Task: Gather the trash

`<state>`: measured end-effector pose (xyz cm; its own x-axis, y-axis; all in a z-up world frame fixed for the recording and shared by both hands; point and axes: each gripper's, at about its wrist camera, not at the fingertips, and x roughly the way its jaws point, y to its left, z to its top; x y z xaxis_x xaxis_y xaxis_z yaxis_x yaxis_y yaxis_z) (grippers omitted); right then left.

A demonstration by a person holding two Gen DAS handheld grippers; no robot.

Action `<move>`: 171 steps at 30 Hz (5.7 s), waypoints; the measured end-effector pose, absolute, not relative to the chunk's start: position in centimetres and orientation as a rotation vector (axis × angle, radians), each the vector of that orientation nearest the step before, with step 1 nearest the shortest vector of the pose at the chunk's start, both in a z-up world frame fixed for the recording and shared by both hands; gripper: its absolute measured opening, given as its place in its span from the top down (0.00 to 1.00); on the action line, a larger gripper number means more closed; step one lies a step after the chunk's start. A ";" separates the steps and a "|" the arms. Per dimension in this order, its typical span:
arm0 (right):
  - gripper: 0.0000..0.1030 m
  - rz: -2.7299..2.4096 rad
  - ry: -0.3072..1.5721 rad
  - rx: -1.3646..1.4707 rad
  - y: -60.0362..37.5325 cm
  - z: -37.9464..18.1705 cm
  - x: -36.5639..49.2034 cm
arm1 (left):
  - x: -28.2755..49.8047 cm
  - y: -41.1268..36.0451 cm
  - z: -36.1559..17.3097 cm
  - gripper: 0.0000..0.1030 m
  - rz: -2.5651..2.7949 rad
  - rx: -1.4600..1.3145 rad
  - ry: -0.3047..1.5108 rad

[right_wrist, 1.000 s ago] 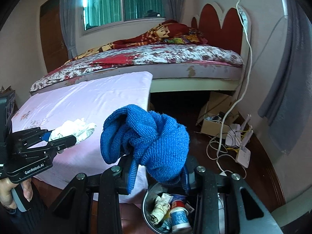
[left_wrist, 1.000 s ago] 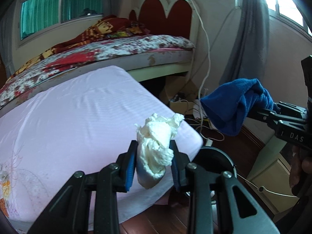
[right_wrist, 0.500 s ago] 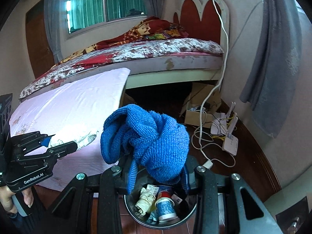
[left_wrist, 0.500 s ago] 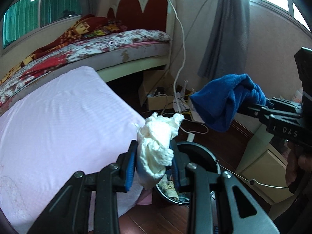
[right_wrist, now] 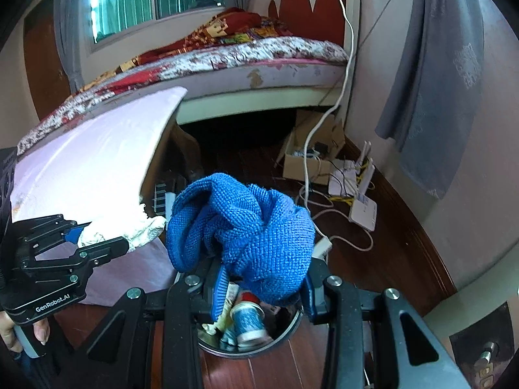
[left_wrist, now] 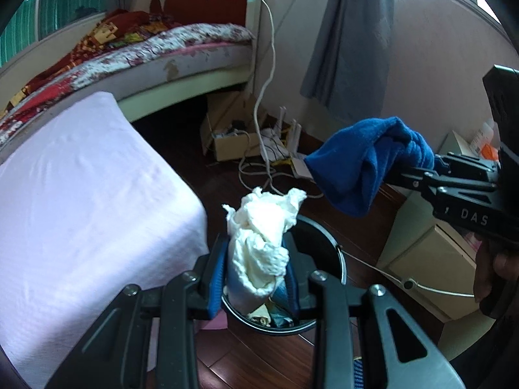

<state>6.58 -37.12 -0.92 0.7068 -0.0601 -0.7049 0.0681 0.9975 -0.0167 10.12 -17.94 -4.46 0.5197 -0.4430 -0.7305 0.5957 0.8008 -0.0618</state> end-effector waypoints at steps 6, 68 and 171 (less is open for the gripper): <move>0.62 -0.077 0.868 0.007 -38.1 -4.3 7.0 | 10.5 -19.1 -7.3 0.68 -0.647 0.193 0.894; 0.00 -0.057 0.889 -0.061 -27.2 0.2 1.1 | 3.3 -8.1 -0.2 0.01 -0.337 0.178 0.768; 0.00 -0.140 0.626 -0.046 -21.1 13.6 -10.7 | -4.7 -2.3 10.6 0.01 -0.322 0.124 0.512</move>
<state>-10.67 -21.09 13.63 0.8013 -0.1444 -0.5805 0.1164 0.9895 -0.0854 -4.68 -2.26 10.61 0.8230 -0.2713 -0.4990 0.3325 0.9424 0.0361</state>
